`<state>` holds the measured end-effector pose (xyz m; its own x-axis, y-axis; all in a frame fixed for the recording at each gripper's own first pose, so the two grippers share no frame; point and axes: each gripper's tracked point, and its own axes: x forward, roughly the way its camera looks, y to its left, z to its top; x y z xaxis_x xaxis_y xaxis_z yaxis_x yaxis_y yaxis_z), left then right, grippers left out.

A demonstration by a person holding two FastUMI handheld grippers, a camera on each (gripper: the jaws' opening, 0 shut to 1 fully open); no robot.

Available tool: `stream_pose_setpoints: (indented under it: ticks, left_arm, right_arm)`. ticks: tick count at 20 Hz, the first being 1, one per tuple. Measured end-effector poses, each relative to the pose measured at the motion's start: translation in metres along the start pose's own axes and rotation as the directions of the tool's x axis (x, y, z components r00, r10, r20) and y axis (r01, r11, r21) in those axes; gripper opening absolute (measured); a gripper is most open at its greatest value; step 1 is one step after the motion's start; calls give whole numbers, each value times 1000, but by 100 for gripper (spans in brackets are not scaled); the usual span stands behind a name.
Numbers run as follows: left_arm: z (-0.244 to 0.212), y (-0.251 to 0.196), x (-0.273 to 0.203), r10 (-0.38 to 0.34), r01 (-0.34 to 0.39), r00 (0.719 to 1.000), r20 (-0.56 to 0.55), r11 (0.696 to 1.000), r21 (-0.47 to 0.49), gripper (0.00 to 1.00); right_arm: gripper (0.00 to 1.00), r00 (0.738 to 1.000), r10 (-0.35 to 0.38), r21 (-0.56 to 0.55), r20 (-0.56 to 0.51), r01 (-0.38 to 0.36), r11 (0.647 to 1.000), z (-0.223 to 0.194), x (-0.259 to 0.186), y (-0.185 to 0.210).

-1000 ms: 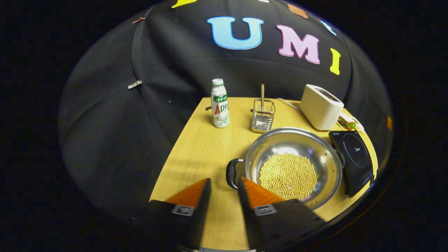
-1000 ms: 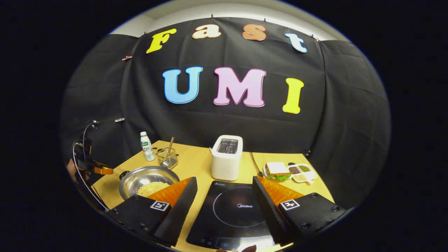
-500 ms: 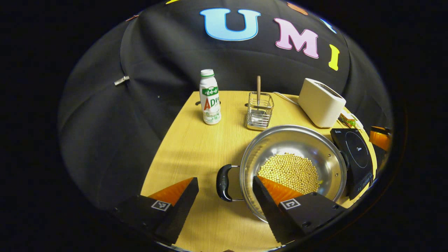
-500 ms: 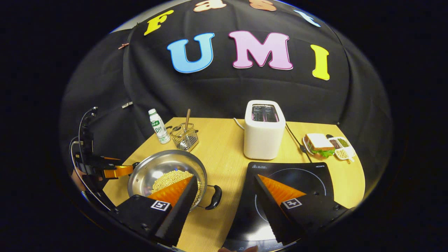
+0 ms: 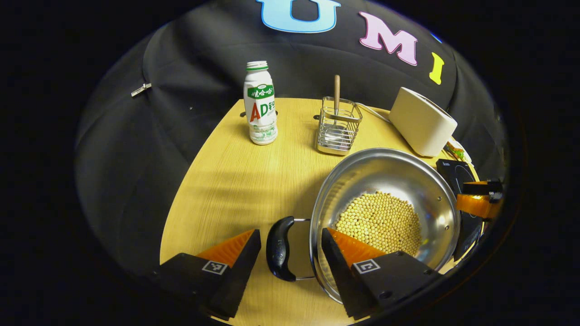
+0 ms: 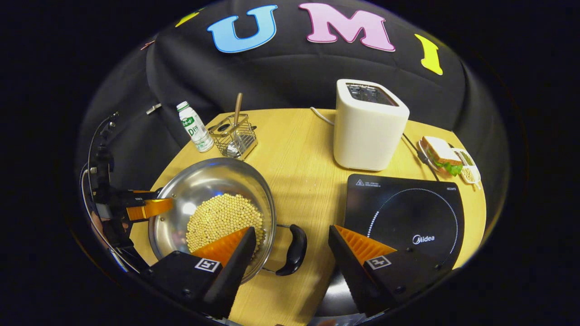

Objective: First push the handle of the pot to place it horizontally, then grasp the pot with both hands and set it on the induction cooktop.

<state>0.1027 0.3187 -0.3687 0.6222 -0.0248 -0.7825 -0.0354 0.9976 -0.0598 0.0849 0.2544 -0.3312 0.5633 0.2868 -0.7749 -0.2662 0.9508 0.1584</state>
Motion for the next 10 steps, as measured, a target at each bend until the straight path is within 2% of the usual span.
stream_pose_setpoints:
  ticks: [3, 5, 8, 9, 10]
  left_arm:
    - [0, -3, 7, -11, 11, 1000, -16, 1000, 10, 80]
    - [-1, -5, 12, -15, 15, 1000, -21, 1000, 11, 75]
    - [-2, -6, 14, -25, 25, 999, -32, 999, 24, 71]
    - [-2, -7, 15, -28, 29, 999, -32, 999, 29, 71]
    - [-2, -7, 16, -33, 34, 999, -33, 999, 32, 71]
  right_arm:
    - [99, 999, -16, 19, -33, 16, 1000, -5, 13, -1]
    - [83, 998, -27, 44, -63, 29, 999, -12, 19, -1]
    - [83, 994, -34, 36, -107, 38, 999, -22, 30, 1]
    - [75, 993, -38, 34, -114, 42, 999, -23, 32, 1]
    - [71, 991, -46, 37, -122, 51, 998, -24, 33, 0]
